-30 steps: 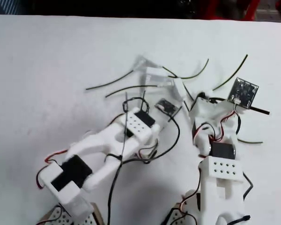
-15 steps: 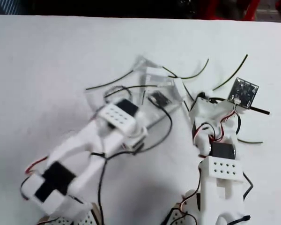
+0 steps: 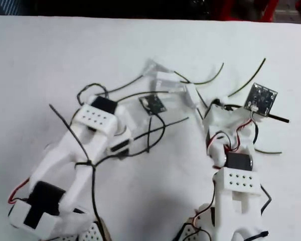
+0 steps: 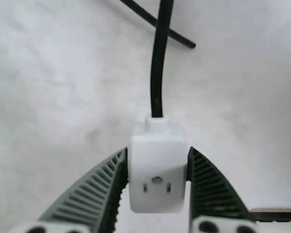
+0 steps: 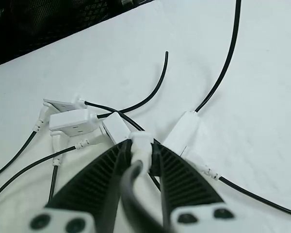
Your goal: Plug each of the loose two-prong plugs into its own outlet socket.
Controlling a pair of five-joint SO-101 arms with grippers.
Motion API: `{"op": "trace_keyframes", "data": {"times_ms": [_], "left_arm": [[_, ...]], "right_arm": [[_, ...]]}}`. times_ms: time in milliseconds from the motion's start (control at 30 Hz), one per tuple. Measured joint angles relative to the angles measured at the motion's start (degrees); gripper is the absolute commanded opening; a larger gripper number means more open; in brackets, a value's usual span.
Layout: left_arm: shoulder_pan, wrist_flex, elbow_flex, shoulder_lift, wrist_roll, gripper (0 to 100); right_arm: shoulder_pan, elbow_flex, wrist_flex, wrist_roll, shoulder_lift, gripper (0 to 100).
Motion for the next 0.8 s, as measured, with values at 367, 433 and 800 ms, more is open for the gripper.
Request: {"op": "trace_keyframes", "data": {"times_ms": [367, 433, 800], "left_arm": [[-1.05, -1.76, 6.51, -10.11, -0.53, 18], [-1.05, -5.10, 9.85, -10.20, -0.53, 20], [-1.05, -10.90, 14.07, -12.75, -0.53, 19]], "right_arm": [[0.00, 0.00, 0.00, 0.00, 0.00, 1.7], [0.00, 0.00, 0.00, 0.00, 0.00, 1.7], [0.00, 0.00, 0.00, 0.00, 0.00, 1.7]]}}
